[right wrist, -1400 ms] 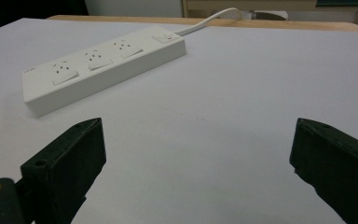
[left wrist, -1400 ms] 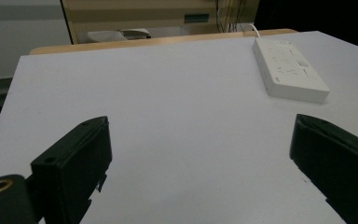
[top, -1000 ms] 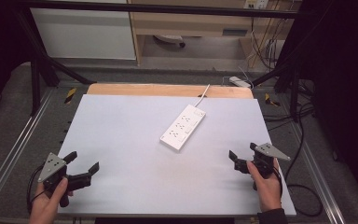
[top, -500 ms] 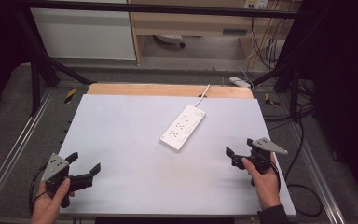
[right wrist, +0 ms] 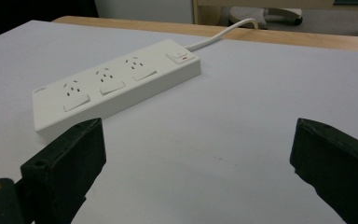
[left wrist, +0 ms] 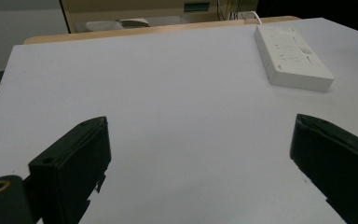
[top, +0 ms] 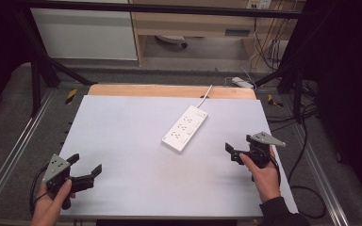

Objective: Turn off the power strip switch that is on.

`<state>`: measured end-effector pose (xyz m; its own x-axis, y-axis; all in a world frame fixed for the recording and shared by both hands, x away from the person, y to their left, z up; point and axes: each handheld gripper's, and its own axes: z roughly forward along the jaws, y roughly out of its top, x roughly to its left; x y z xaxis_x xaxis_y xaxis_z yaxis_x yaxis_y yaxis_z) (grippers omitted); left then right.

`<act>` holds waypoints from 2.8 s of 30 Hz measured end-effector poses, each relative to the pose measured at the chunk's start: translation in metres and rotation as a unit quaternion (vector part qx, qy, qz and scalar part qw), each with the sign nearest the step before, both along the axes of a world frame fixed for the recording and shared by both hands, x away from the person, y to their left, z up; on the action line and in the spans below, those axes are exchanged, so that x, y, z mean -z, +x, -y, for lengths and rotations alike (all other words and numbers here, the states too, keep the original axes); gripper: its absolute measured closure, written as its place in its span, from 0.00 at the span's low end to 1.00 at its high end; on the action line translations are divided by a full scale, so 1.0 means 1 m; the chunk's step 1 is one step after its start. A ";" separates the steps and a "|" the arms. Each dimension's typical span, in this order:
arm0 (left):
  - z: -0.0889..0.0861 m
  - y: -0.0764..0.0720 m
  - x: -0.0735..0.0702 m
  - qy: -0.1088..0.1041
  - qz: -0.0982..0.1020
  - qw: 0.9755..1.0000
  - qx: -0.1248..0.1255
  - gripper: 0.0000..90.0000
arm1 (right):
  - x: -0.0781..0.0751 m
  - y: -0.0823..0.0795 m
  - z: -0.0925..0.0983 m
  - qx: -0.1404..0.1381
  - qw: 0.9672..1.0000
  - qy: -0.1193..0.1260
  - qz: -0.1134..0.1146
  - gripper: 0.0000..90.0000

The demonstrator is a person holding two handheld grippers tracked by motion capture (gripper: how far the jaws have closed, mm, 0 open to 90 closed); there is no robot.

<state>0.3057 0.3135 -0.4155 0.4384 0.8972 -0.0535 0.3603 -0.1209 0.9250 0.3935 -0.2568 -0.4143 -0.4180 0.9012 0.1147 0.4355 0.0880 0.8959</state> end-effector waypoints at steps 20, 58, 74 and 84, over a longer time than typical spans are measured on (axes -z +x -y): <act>0.001 -0.001 0.000 0.005 -0.001 1.000 0.005 0.06 | -0.016 0.025 -0.019 -0.015 1.000 -0.003 0.004 0.07; 0.002 -0.001 0.001 0.003 -0.006 1.000 0.008 0.05 | -0.033 0.070 -0.085 -0.054 0.998 0.003 0.028 0.27; 0.002 -0.001 0.001 0.005 -0.004 1.000 0.010 0.06 | -0.035 0.081 -0.093 -0.046 0.997 0.031 0.053 0.69; 0.002 -0.001 0.001 0.005 -0.004 1.000 0.010 0.06 | -0.031 0.084 -0.099 -0.055 0.997 0.023 0.058 0.95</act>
